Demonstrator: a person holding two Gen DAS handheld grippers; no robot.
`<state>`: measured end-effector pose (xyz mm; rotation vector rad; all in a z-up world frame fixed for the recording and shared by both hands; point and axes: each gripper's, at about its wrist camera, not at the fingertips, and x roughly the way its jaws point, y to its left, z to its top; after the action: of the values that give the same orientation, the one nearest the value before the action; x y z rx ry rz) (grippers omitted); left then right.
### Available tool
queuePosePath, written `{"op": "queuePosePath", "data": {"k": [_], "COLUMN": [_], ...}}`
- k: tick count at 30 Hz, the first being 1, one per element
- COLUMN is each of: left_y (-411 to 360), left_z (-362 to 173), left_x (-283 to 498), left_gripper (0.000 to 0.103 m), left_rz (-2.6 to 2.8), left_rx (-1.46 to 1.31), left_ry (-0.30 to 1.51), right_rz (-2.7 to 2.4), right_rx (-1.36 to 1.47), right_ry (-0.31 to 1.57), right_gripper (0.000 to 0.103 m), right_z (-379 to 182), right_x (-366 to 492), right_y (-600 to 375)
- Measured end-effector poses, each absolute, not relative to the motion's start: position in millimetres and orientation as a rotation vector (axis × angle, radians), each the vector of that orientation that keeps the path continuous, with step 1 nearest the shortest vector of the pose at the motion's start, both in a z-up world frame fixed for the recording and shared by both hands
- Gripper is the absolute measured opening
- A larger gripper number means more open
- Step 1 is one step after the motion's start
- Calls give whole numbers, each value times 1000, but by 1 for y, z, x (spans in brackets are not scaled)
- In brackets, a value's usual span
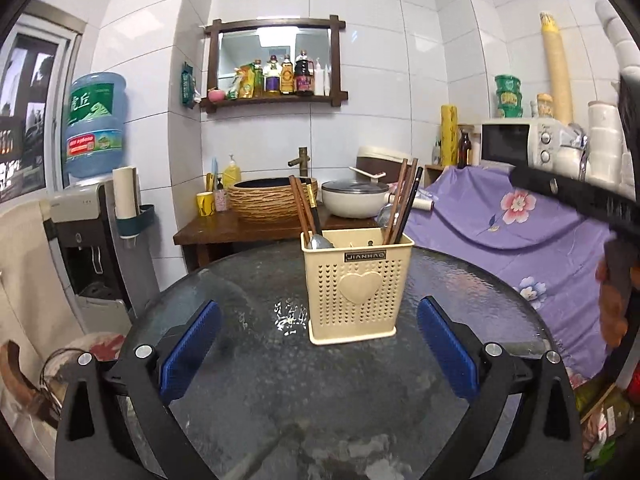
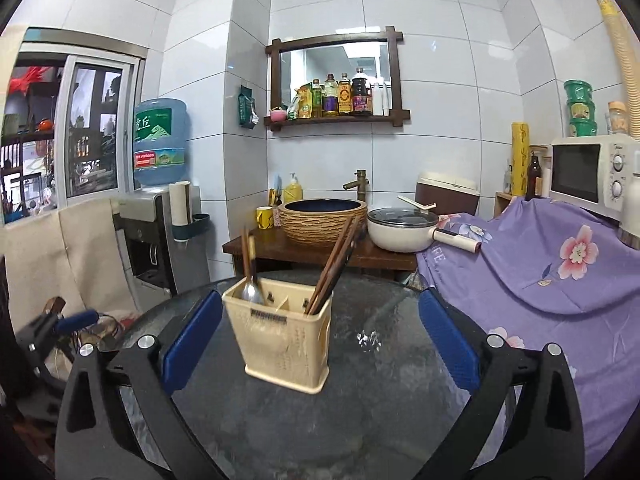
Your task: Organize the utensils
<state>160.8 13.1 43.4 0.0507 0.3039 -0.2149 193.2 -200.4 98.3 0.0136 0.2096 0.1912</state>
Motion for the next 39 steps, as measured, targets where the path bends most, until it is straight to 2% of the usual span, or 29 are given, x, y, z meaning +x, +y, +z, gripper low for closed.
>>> {"op": "queuePosePath", "data": {"k": [10, 18, 27, 39], "left_y": [25, 16, 26, 23], "left_z": [14, 2, -2, -2], "left_x": [69, 25, 16, 18], "left_gripper": [96, 96, 96, 96], "left_rz": [-123, -134, -140, -123], "left_rx": [-16, -7, -93, -58], "left_ry": [212, 229, 265, 289], "right_rz": [147, 119, 121, 109], "right_rx": [-71, -43, -3, 7], "right_ry": [166, 187, 231, 221], "right_gripper": [97, 97, 97, 97], "right_z": [33, -3, -9, -4], "right_x": [82, 17, 3, 3], "right_y": [-177, -172, -178, -185]}}
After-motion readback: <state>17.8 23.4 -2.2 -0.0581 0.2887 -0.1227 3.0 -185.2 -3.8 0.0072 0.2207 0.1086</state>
